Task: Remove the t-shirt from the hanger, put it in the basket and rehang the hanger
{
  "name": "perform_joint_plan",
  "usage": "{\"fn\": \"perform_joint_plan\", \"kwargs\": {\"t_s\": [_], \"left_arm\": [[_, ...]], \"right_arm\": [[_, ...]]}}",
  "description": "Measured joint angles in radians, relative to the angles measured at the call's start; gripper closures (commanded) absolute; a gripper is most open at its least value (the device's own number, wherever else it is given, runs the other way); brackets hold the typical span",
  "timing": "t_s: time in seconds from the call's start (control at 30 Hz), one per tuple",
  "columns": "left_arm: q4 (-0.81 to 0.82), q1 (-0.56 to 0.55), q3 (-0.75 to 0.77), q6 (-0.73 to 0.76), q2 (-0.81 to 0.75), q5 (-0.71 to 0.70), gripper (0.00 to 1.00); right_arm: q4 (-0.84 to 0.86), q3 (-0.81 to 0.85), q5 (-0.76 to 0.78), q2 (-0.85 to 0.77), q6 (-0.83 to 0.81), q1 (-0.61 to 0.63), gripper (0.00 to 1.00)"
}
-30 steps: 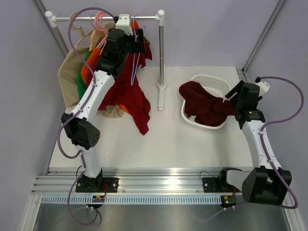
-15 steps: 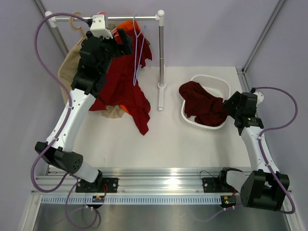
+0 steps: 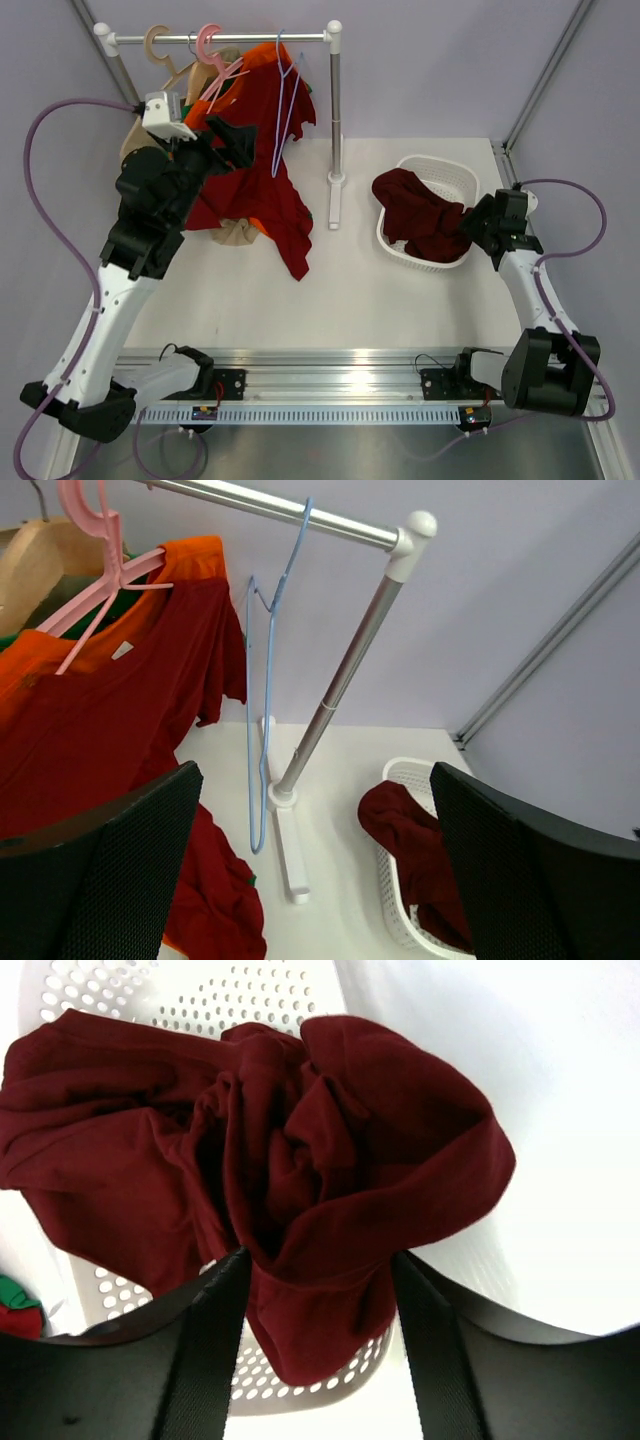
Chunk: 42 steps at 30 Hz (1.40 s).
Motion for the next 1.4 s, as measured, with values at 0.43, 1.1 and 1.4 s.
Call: {"fn": "perform_joint_plan", "kwargs": {"t_s": [0.43,1.1,1.4], "left_arm": [[-0.138,0.000,-0.492,-0.030,-0.517,0.125,0.01],[-0.211,0.000,-0.663,-0.035,-0.621,0.185,0.01],[-0.211,0.000,-0.664,-0.031,-0.617,0.190,0.01]], "right_arm": [[0.094,0.104,-0.076,0.062,-0.006,0.086,1.00],[0.233,0.292,-0.035,0.352,-0.041,0.216,0.19],[0.092,0.261,0.001,0.012,-0.058,0.216,0.00]]}}
